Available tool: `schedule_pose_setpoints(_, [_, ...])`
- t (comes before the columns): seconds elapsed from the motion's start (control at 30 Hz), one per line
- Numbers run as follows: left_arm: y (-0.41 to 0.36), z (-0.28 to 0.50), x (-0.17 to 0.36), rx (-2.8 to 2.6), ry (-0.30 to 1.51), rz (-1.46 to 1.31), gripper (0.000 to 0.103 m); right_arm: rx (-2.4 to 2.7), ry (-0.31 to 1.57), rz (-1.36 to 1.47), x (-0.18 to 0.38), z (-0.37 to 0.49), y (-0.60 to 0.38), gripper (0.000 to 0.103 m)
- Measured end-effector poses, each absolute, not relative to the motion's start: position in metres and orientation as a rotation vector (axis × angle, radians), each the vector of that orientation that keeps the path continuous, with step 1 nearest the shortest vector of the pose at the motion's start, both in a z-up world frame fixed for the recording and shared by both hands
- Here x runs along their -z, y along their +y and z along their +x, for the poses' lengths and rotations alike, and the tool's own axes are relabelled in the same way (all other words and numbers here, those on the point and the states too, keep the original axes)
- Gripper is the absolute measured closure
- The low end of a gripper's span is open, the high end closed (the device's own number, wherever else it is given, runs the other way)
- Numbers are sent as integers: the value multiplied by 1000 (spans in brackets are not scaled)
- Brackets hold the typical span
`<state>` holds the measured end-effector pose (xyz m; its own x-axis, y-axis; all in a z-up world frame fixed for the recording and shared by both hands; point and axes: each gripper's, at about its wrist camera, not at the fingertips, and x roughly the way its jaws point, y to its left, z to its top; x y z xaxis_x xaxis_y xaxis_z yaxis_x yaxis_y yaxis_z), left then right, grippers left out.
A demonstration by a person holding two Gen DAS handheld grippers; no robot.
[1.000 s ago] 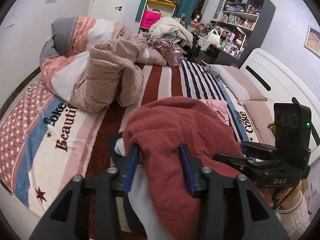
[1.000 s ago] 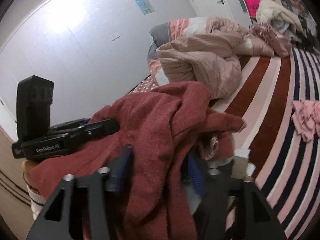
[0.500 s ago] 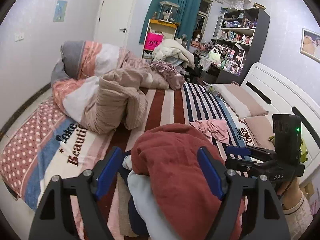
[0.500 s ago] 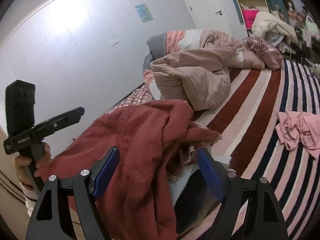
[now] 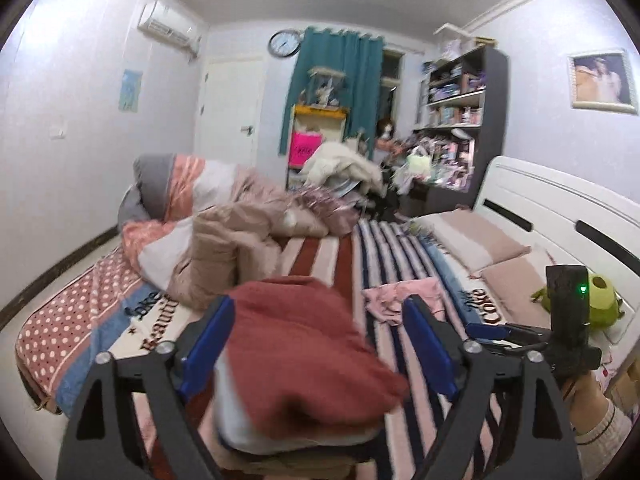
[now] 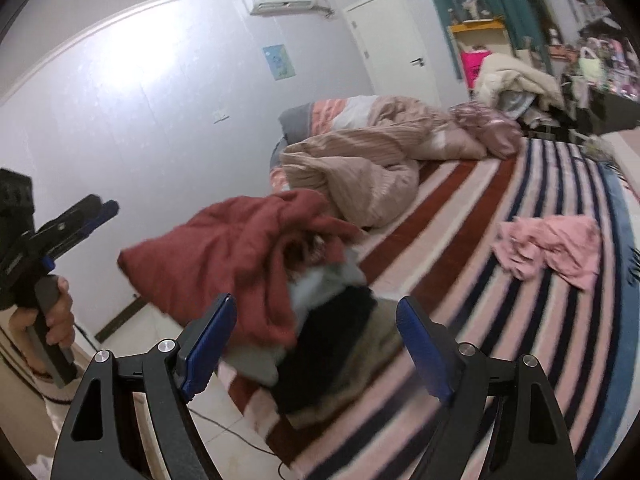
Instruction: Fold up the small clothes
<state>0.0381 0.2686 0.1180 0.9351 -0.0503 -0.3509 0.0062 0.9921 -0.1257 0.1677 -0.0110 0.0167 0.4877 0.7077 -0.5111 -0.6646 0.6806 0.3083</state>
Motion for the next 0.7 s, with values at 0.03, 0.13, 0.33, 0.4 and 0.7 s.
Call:
schedule_pose_setpoints(0.03, [251, 30, -114, 52, 335, -114, 14, -823, 643, 74, -15, 161, -23, 22])
schedule_pose_setpoints(0.13, [208, 13, -99, 70, 269, -102, 9, -767, 586, 59, -7, 137, -65, 19])
schedule_pose_setpoints(0.33, [127, 4, -62, 9, 142, -104, 1, -613, 500, 31, 21, 99, -147, 14])
schedule_pose_setpoints(0.4, [102, 10, -47, 17, 126, -109, 1, -552, 449, 22, 28, 87, -168, 11])
schedule_pose_setpoints(0.7, [26, 67, 14, -14, 182, -48, 1, -336, 213, -80, 46, 66, -207, 0])
